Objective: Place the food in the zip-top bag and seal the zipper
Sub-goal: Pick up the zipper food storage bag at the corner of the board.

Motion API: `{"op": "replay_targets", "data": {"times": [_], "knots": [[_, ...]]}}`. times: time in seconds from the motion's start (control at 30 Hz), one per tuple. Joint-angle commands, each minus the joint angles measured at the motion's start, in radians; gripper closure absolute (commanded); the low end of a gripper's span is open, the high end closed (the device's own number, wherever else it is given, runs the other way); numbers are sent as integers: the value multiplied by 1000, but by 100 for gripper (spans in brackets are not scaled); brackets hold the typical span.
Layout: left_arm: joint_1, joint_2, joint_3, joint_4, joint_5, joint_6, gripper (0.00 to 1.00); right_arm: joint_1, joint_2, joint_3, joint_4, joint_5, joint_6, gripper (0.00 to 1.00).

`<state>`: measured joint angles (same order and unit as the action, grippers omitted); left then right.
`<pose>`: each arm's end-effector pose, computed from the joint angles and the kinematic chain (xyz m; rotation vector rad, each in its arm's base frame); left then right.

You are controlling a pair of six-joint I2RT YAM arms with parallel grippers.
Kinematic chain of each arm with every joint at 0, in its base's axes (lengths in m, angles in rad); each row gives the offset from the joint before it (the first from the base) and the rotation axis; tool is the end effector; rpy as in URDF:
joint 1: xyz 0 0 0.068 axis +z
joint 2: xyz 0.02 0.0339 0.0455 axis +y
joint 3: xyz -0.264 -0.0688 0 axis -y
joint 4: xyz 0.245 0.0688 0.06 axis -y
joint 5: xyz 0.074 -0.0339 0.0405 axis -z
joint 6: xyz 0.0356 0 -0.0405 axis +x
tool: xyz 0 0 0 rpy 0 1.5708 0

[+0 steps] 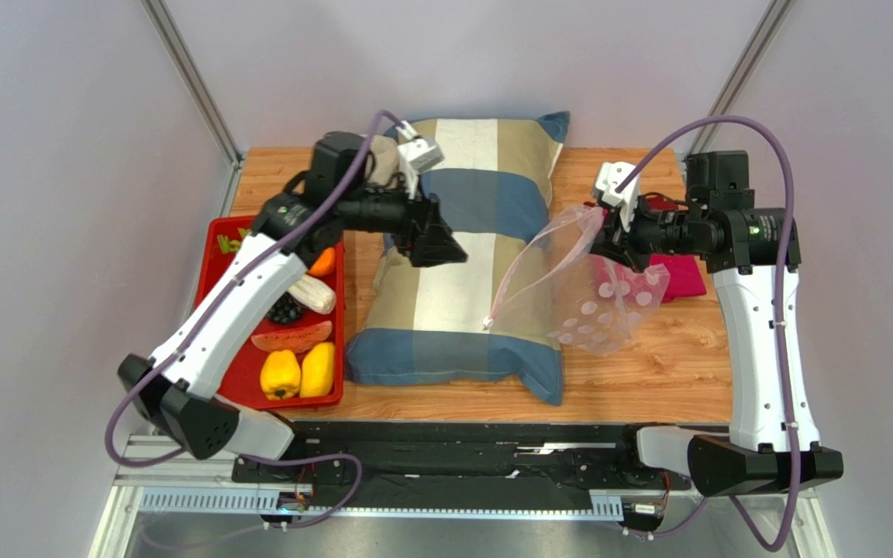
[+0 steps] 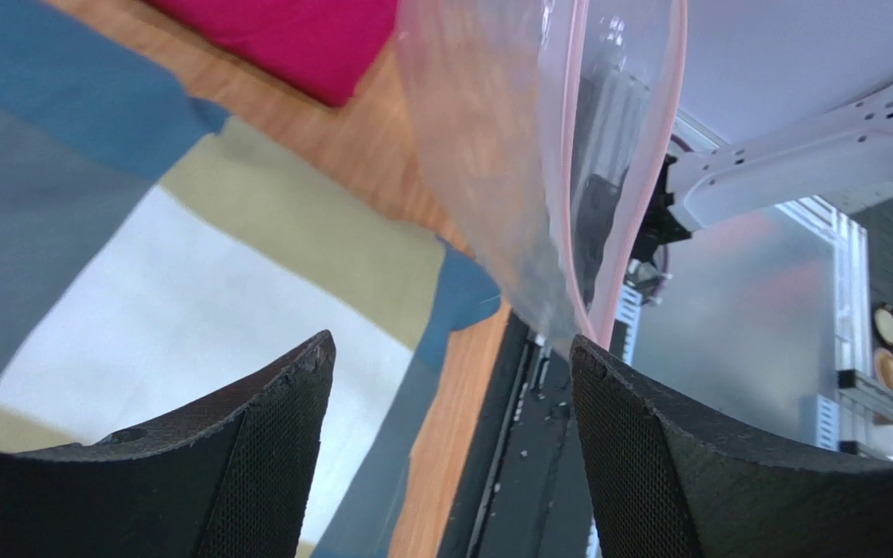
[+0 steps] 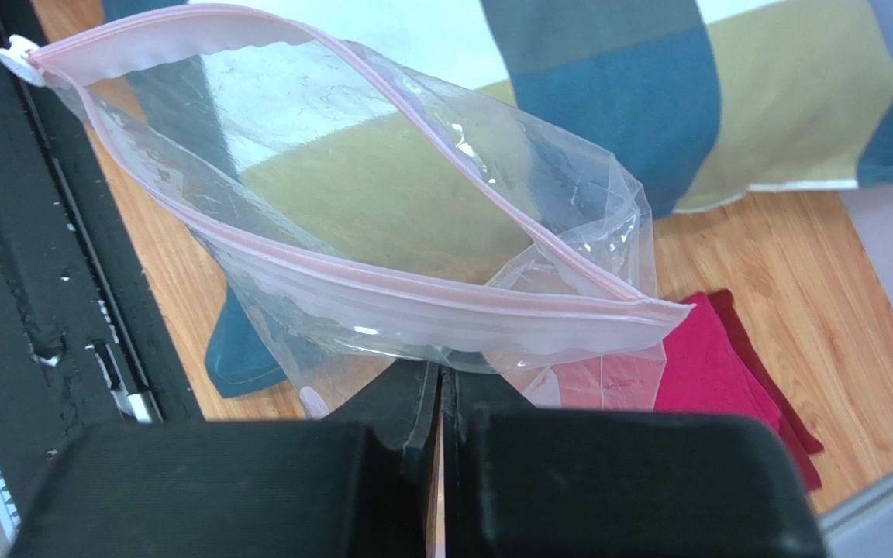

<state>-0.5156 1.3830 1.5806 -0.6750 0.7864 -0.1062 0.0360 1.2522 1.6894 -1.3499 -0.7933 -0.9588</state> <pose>0.2375 -0.1635 0.4342 0.9175 1.8899 -1.1837 0.1934 0.0324 0.4440 -1.3131 1.7656 0.4858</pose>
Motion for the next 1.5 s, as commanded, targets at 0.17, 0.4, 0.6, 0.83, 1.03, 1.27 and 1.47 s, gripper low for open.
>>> {"op": "replay_targets", "data": {"times": [0.17,0.4,0.6,0.83,1.03,1.27,1.47], "knots": [[-175,168,137,173,-15,-142,22,87,-39,-83,-126,-44,25,100],[-227,240,165,195,-38,-171,27,110,-27,-109,-118,-55,31,100],[-267,280,180,175,-56,-174,34,116,-14,-99,-104,-61,55,100],[-265,301,188,143,-90,-211,99,117,13,-88,-26,-31,219,90],[-232,241,134,198,-315,-389,100,96,67,-20,1,40,512,30],[-257,261,234,146,-567,-507,100,-86,23,-23,116,40,855,19],[-319,372,393,130,-700,-564,100,-188,-26,10,227,-14,1083,18]]}}
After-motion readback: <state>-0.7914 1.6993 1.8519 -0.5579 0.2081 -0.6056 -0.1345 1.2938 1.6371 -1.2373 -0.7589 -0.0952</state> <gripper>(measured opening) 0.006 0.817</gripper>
